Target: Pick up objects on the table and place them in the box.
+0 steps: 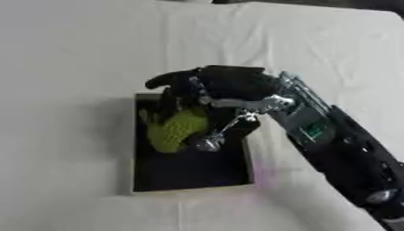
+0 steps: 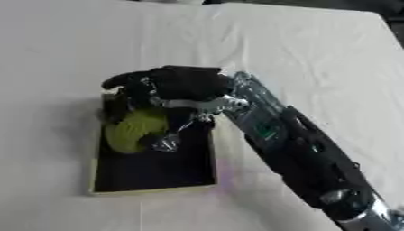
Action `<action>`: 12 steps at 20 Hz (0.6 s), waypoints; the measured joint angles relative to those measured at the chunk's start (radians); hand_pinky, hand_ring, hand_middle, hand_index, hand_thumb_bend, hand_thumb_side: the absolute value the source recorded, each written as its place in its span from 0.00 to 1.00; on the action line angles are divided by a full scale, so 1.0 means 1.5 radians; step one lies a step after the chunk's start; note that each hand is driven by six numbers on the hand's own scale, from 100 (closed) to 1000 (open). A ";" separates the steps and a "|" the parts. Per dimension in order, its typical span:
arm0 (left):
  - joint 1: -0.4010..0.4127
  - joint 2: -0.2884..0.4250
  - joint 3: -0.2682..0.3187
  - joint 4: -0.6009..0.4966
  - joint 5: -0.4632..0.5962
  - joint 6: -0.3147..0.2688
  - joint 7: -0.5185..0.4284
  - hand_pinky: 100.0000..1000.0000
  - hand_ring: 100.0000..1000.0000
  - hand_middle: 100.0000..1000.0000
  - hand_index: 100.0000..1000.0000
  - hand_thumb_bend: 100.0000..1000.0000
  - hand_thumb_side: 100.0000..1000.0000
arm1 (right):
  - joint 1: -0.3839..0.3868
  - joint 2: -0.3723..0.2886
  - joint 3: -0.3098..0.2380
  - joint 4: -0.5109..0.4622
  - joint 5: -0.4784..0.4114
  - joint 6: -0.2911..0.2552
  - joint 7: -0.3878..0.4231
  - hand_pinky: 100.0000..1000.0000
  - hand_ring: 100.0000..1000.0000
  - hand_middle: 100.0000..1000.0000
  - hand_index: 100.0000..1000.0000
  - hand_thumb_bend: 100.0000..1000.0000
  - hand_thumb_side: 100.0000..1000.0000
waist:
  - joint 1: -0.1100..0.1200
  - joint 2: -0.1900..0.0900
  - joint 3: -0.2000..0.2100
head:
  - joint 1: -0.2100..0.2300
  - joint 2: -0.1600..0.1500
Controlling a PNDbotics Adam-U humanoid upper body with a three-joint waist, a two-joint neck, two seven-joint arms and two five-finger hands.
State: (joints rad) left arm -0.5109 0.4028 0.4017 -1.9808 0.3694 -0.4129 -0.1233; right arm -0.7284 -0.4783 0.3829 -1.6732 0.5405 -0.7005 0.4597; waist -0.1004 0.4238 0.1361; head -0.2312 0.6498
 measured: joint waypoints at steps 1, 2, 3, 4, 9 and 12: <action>0.000 0.000 0.000 0.000 0.000 0.000 0.000 0.54 0.61 0.52 0.68 0.00 0.51 | 0.001 -0.001 0.000 0.000 0.007 -0.004 -0.004 0.82 1.00 0.86 0.90 0.00 0.26 | 0.000 -0.001 0.000 | 0.000 0.000; 0.000 0.000 0.000 0.000 0.000 0.000 0.000 0.54 0.61 0.52 0.68 0.00 0.51 | 0.003 -0.002 0.000 0.001 0.015 -0.007 -0.007 0.85 1.00 0.87 0.92 0.00 0.25 | 0.000 -0.001 0.000 | 0.000 0.000; 0.000 0.000 0.000 0.000 0.000 0.000 0.000 0.54 0.61 0.52 0.68 0.00 0.51 | 0.005 -0.003 0.000 0.002 0.024 -0.010 -0.010 0.85 1.00 0.88 0.92 0.00 0.24 | 0.000 -0.002 -0.001 | 0.000 0.000; 0.000 0.000 0.000 0.000 0.000 0.000 0.000 0.54 0.61 0.51 0.68 0.00 0.51 | 0.005 -0.004 0.000 0.003 0.032 -0.013 -0.013 0.88 1.00 0.89 0.93 0.00 0.21 | 0.000 -0.002 -0.001 | 0.000 0.000; 0.000 0.000 0.000 0.000 0.000 0.001 -0.001 0.54 0.61 0.51 0.68 0.00 0.51 | 0.007 -0.011 -0.005 0.003 0.067 -0.023 -0.023 0.91 1.00 0.90 0.94 0.04 0.14 | 0.000 -0.003 -0.003 | 0.000 0.000; 0.001 0.000 0.000 0.000 0.000 0.001 -0.001 0.54 0.61 0.51 0.68 0.00 0.51 | 0.011 -0.013 -0.011 0.002 0.069 -0.030 -0.030 0.90 1.00 0.89 0.94 0.03 0.09 | 0.000 -0.004 -0.004 | 0.000 0.000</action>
State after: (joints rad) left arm -0.5093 0.4028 0.4016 -1.9808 0.3695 -0.4107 -0.1254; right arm -0.7121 -0.4984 0.3663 -1.6706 0.6444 -0.7452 0.4150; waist -0.1004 0.4184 0.1305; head -0.2311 0.6504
